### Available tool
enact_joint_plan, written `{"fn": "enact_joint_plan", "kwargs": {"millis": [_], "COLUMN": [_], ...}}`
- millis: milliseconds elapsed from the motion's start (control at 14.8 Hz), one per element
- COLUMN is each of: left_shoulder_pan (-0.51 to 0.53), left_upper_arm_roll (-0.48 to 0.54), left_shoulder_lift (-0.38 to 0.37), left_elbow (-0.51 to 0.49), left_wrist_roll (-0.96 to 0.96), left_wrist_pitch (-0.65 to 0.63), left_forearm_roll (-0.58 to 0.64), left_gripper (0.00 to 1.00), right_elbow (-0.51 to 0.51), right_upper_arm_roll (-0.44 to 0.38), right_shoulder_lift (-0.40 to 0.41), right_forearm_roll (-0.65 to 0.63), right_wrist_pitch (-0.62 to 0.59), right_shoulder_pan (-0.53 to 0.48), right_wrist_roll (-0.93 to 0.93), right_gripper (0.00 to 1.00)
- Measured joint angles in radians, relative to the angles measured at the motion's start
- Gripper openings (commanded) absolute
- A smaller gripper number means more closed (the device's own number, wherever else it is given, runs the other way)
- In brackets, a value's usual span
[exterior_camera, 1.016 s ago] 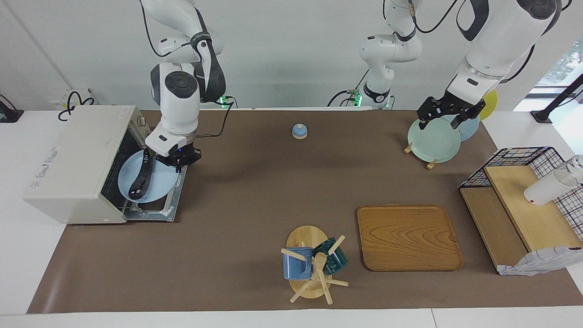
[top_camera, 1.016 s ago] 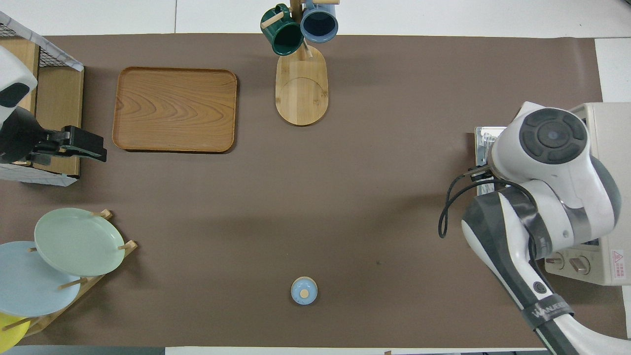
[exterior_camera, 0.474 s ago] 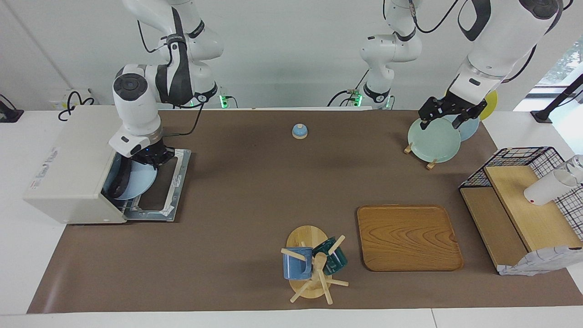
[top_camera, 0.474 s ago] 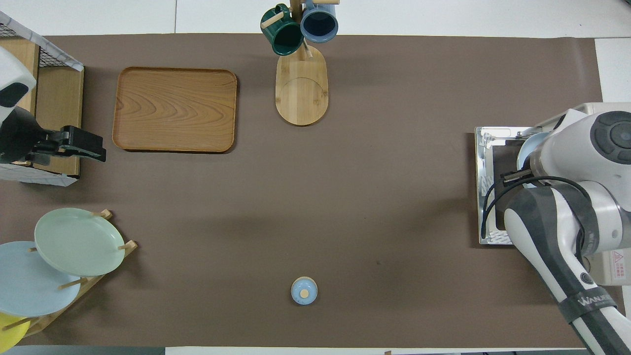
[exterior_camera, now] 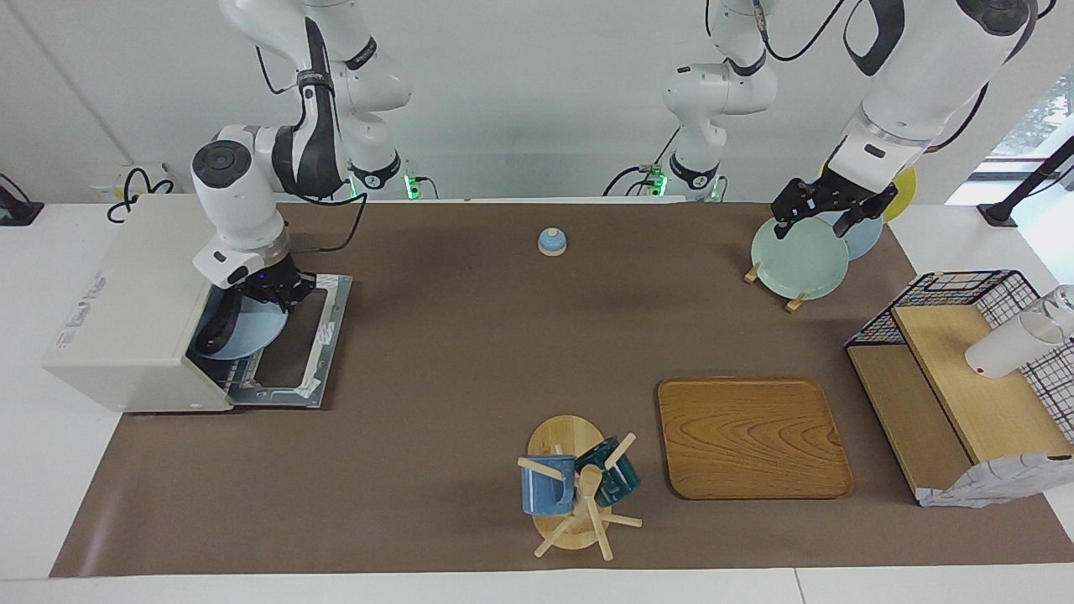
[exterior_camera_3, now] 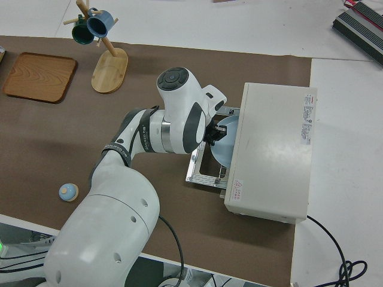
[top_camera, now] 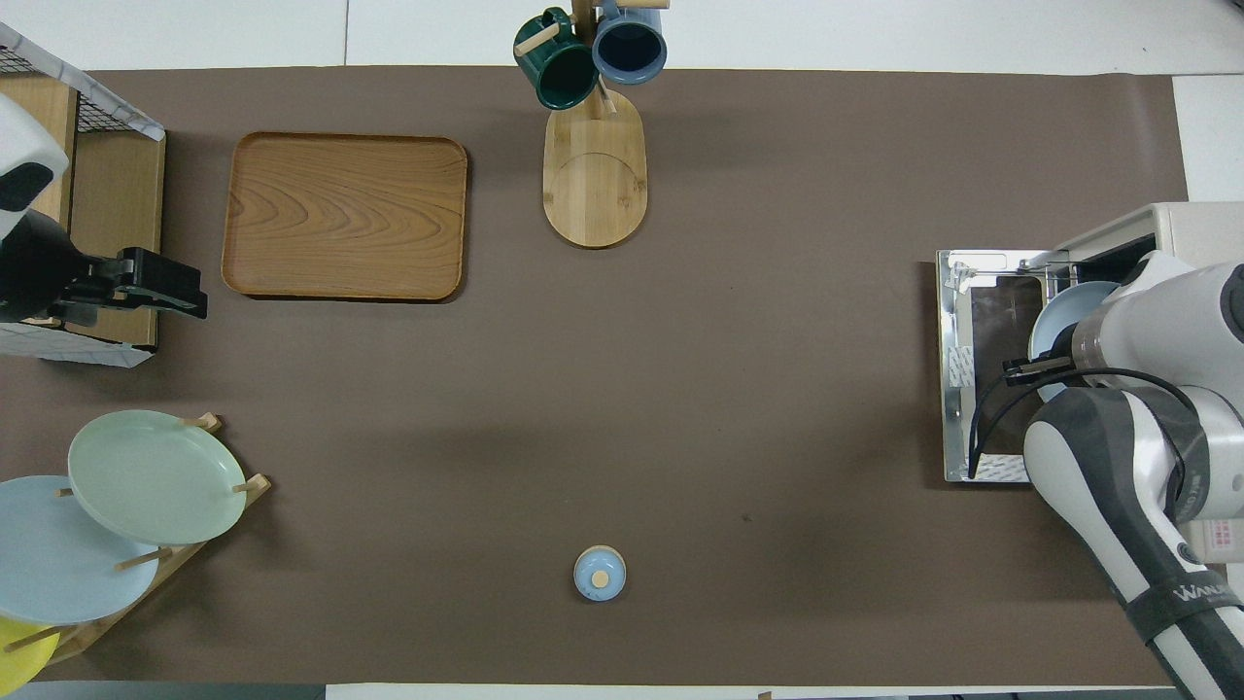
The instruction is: Put eggplant into oven
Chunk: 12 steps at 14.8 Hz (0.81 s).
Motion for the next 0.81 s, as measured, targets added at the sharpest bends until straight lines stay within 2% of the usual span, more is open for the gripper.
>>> {"fn": "enact_joint_plan", "kwargs": {"millis": [68,271,339,406,474,610,813], "left_shoulder_pan": [0.0,0.0,0.0,0.0,0.0,0.0,0.0], "left_upper_arm_roll": [0.0,0.0,0.0,0.0,0.0,0.0,0.0], "left_shoulder_lift": [0.0,0.0,0.0,0.0,0.0,0.0,0.0], "left_elbow": [0.0,0.0,0.0,0.0,0.0,0.0,0.0], "left_wrist_roll": [0.0,0.0,0.0,0.0,0.0,0.0,0.0], "left_wrist_pitch": [0.0,0.0,0.0,0.0,0.0,0.0,0.0], "left_forearm_roll": [0.0,0.0,0.0,0.0,0.0,0.0,0.0], "left_gripper": [1.0,1.0,1.0,1.0,1.0,1.0,1.0], "right_elbow": [-0.002,0.015,0.037,0.062,0.084,0.1,0.068], "right_upper_arm_roll": [0.0,0.012,0.015,0.016,0.018,0.02,0.023], "right_shoulder_lift": [-0.002,-0.005,-0.005,-0.006,-0.005,-0.003,0.044], "right_forearm_roll": [0.001,0.003,0.012,0.027,0.042,0.053,0.054], "right_wrist_pitch": [0.0,-0.011,-0.036,-0.062,-0.076,-0.064,0.041], "right_shoulder_pan": [0.0,0.006,0.022,0.045,0.071,0.128,0.174], "right_wrist_roll": [-0.007,-0.015,-0.015,-0.015,-0.011,0.043,0.119], "right_gripper": [0.3,0.31,0.27,0.1,0.0,0.0,0.0]}}
